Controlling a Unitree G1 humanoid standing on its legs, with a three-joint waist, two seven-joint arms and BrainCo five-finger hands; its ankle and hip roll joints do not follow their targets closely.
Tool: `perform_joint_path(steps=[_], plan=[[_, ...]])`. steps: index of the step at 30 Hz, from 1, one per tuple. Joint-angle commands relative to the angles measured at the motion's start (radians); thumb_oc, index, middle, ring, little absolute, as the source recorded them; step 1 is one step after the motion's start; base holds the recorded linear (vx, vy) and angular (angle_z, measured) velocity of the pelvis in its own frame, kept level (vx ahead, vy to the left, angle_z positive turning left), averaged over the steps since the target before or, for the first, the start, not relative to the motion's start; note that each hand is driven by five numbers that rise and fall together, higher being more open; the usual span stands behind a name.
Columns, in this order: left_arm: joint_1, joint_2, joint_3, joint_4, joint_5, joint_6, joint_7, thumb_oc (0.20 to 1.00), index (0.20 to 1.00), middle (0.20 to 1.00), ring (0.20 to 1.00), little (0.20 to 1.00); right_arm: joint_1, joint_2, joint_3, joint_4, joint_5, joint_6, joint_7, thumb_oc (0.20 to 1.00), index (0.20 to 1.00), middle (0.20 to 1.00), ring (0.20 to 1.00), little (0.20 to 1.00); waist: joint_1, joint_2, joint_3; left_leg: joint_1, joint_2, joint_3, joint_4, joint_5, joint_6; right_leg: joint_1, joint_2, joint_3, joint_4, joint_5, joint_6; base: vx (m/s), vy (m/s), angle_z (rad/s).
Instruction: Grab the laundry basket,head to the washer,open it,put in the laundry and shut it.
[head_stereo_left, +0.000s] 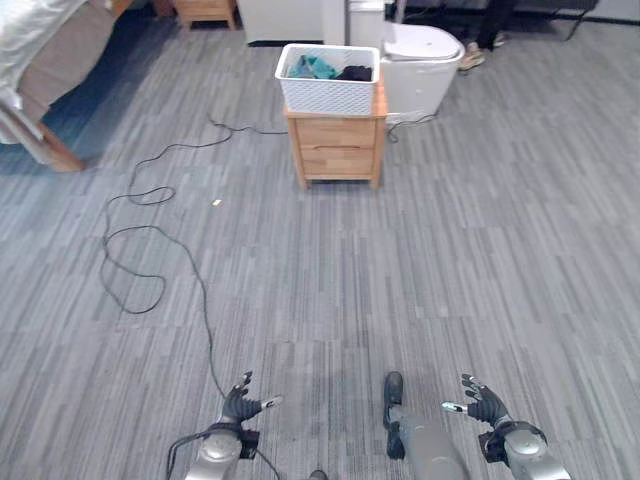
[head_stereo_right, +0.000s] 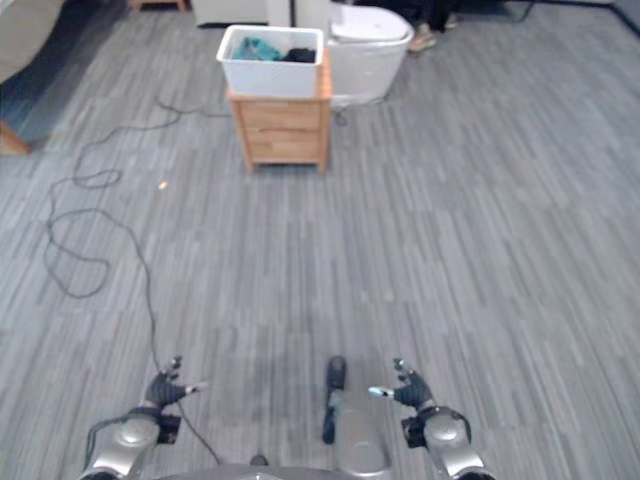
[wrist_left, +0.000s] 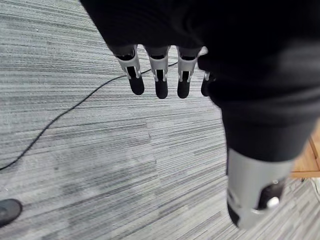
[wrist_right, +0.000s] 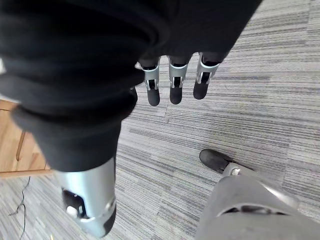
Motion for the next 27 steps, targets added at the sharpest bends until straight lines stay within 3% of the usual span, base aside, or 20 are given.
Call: perform_joint_path(steps=[1,3,5,8,10,12,15,18,21,22,24,27], plan=[[0.014,0.049,-0.008,-0.021,-0.022,-0.029,-0.011,1.000,1.000,1.000,1.000,1.000,0.004,-0.037,0.014,-0.055,0.034,-0.037,-0.004,1.000,1.000,1.000,1.000,1.000,-0.029,-0.039,-0.062,-0.051,-0.072,0.005,0.241,0.090,-0.045,0.070,0.012,0.047,0.000,-0.128,0.028,0.33,-0.213,0.11],[0.001,0.047,-0.016,-0.015,-0.025,-0.029,-0.007,1.000,1.000,1.000,1.000,1.000,0.000,-0.039,0.012,-0.051,0.043,-0.038,-0.011,1.000,1.000,1.000,1.000,1.000,-0.029,-0.052,-0.058,-0.101,-0.072,0.002,0.309,0.119,-0.047,0.086,0.008,0.057,-0.011,-0.138,0.018,0.15,-0.126,-0.26],[-0.031,0.046,-0.034,-0.019,-0.031,-0.029,-0.003,1.000,1.000,1.000,1.000,1.000,-0.020,-0.051,0.009,-0.052,0.058,-0.041,-0.028,1.000,1.000,1.000,1.000,1.000,-0.010,-0.081,-0.035,-0.234,-0.069,0.027,0.306,0.056,-0.003,0.137,-0.007,0.076,-0.035,-0.177,0.013,0.25,-0.133,-0.37],[-0.028,0.052,-0.033,-0.043,-0.034,-0.032,-0.001,1.000,1.000,1.000,1.000,1.000,-0.035,-0.061,0.007,-0.058,0.056,-0.043,-0.035,1.000,1.000,1.000,1.000,1.000,0.011,-0.094,-0.016,-0.322,-0.073,0.030,0.255,0.017,0.014,0.170,-0.015,0.093,-0.040,-0.201,0.017,0.20,-0.024,0.12],[-0.028,0.057,-0.027,-0.052,-0.040,-0.031,0.002,1.000,1.000,1.000,1.000,1.000,-0.046,-0.064,0.011,-0.054,0.053,-0.043,-0.043,1.000,1.000,1.000,1.000,1.000,0.035,-0.089,-0.001,-0.390,-0.062,0.009,0.151,0.099,0.003,0.199,-0.003,0.102,-0.041,-0.222,0.013,0.25,0.018,-0.28],[-0.026,0.060,-0.015,-0.044,-0.045,-0.031,0.011,1.000,1.000,1.000,1.000,1.000,-0.060,-0.059,0.020,-0.041,0.042,-0.044,-0.053,1.000,1.000,1.000,1.000,1.000,0.074,-0.077,0.013,-0.474,-0.035,-0.032,-0.002,0.229,-0.016,0.260,0.030,0.119,-0.030,-0.271,0.007,0.57,0.101,-0.54],[-0.014,0.060,0.003,-0.021,-0.033,-0.029,0.017,1.000,1.000,1.000,1.000,1.000,-0.065,-0.051,0.021,-0.030,0.023,-0.043,-0.048,1.000,1.000,1.000,1.000,1.000,0.098,-0.081,-0.003,-0.481,-0.009,0.053,-0.079,0.259,-0.013,0.356,0.038,0.149,-0.005,-0.337,0.013,0.56,0.170,-0.48],[-0.011,0.065,0.009,-0.002,-0.018,-0.024,0.014,1.000,1.000,1.000,1.000,1.000,-0.057,-0.038,0.020,-0.027,0.014,-0.039,-0.043,1.000,1.000,1.000,1.000,1.000,0.102,-0.092,-0.022,-0.471,-0.016,0.086,-0.029,0.264,0.004,0.384,0.013,0.156,0.031,-0.338,0.033,0.40,0.165,-0.47],[-0.016,0.069,0.011,0.007,-0.012,-0.026,0.019,1.000,1.000,1.000,1.000,1.000,-0.060,-0.025,0.024,-0.030,0.007,-0.038,-0.037,1.000,1.000,1.000,1.000,1.000,0.102,-0.114,-0.036,-0.463,-0.045,0.103,0.028,0.225,0.025,0.375,-0.030,0.154,0.107,-0.292,0.076,0.33,0.168,-0.18],[-0.027,0.076,0.007,0.010,-0.013,-0.022,0.018,1.000,1.000,1.000,1.000,1.000,-0.067,-0.014,0.033,-0.037,0.007,-0.034,-0.029,1.000,1.000,1.000,1.000,1.000,0.103,-0.131,-0.041,-0.440,-0.069,0.113,0.063,0.179,0.058,0.317,-0.061,0.180,0.254,-0.169,0.113,0.51,0.268,-0.51],[-0.043,0.083,0.010,0.018,-0.017,-0.021,0.030,1.000,1.000,1.000,1.000,1.000,-0.091,-0.002,0.043,-0.051,0.010,-0.033,-0.031,1.000,1.000,1.000,1.000,1.000,0.096,-0.125,-0.028,-0.373,-0.098,0.121,0.077,0.108,0.103,0.232,-0.084,0.193,0.415,-0.057,0.139,0.53,0.274,-0.32],[-0.050,0.082,0.004,0.017,-0.021,-0.022,0.033,1.000,1.000,1.000,1.000,1.000,-0.101,-0.002,0.052,-0.064,0.005,-0.033,-0.033,1.000,1.000,1.000,1.000,1.000,0.085,-0.107,-0.021,-0.305,-0.107,0.118,0.056,0.081,0.111,0.155,-0.093,0.154,0.426,-0.075,0.115,0.40,0.163,0.06]])
